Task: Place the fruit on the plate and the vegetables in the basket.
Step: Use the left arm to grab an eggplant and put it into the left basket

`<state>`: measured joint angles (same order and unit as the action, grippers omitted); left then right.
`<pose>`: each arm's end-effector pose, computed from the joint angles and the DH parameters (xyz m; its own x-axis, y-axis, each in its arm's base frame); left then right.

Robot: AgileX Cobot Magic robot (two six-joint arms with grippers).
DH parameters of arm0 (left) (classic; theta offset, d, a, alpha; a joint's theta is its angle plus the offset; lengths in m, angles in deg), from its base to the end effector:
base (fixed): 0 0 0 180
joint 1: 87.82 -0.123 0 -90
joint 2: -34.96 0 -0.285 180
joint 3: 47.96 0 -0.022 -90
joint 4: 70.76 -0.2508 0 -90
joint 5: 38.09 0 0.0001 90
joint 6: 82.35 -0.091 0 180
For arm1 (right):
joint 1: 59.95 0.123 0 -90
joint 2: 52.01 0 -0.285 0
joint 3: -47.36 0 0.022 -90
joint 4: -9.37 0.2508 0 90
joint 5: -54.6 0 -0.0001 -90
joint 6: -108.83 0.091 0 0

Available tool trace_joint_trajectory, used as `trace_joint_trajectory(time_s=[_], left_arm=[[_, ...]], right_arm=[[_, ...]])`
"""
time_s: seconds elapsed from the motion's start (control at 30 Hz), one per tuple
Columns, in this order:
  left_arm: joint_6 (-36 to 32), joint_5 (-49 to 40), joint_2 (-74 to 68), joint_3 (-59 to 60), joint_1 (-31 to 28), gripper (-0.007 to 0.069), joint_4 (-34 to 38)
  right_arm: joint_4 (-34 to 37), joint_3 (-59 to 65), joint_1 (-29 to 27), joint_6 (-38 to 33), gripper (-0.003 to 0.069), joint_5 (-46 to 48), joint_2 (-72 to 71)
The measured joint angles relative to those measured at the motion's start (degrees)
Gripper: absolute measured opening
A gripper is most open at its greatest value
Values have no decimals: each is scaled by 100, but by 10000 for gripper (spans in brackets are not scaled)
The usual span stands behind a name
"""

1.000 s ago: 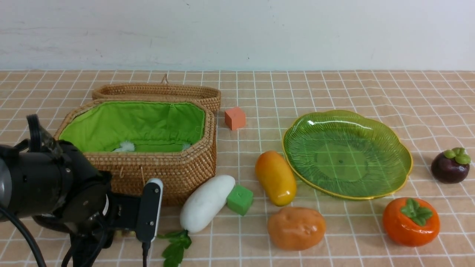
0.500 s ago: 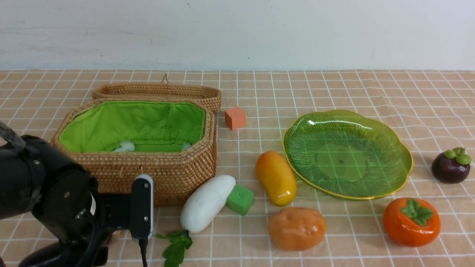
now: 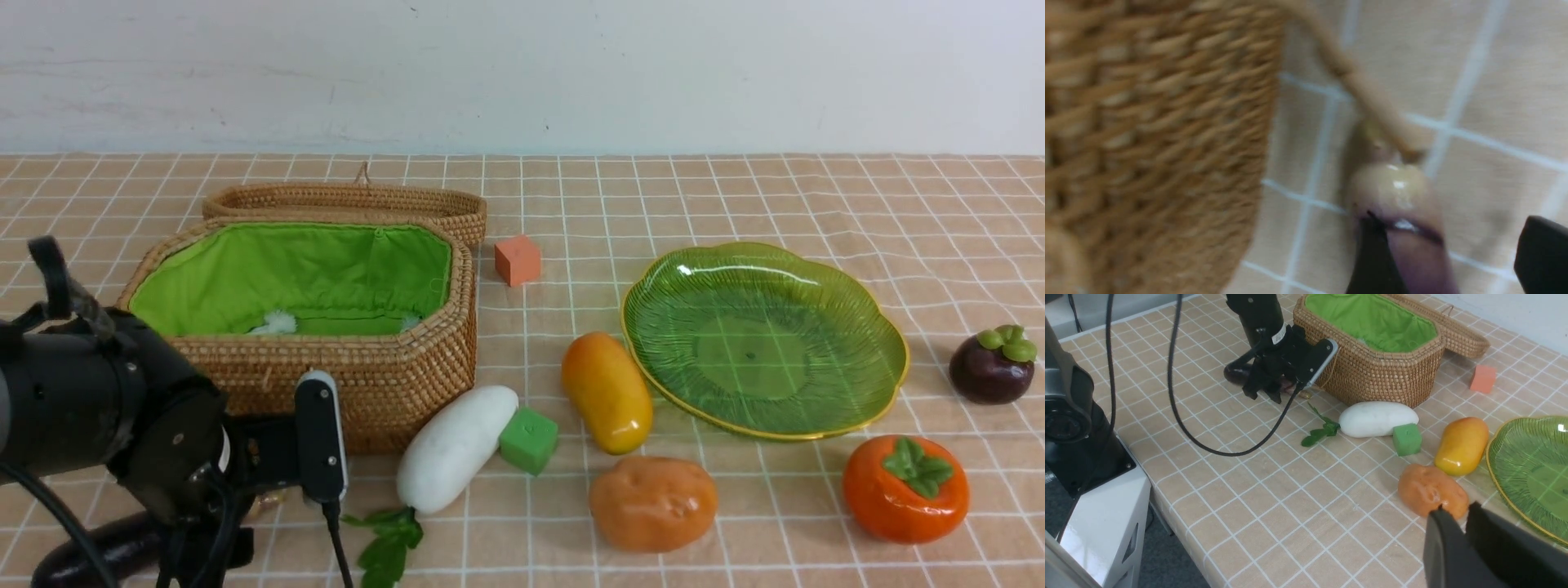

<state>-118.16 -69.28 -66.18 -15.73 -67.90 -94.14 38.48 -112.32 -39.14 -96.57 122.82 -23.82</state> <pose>0.2690 -0.0775 0.1615 -0.2715 0.9624 -0.0057 0.8974 0.2553 0.3598 -0.0181 0.0371 0.4072 -0.2016 -0.3031 -0.9314 -0.7728 0.6334 -0.0389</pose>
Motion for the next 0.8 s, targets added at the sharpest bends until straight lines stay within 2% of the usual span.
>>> trace_joint_trajectory(time_s=[0.27,0.33,0.4,0.63,0.8], left_arm=[[150,-36,-175,-12,-3,393,-296],[150,-55,-180,-12,-3,335,-343],[155,-117,-186,-6,9,242,-355],[155,-708,177,59,9,242,-4],[150,-965,1199,58,9,242,364]], right_arm=[[0,0,0,0,95,0,0],[5,0,0,0,98,0,0],[5,0,0,0,99,0,0],[5,0,0,0,103,-31,0],[5,0,0,0,106,-317,0]])
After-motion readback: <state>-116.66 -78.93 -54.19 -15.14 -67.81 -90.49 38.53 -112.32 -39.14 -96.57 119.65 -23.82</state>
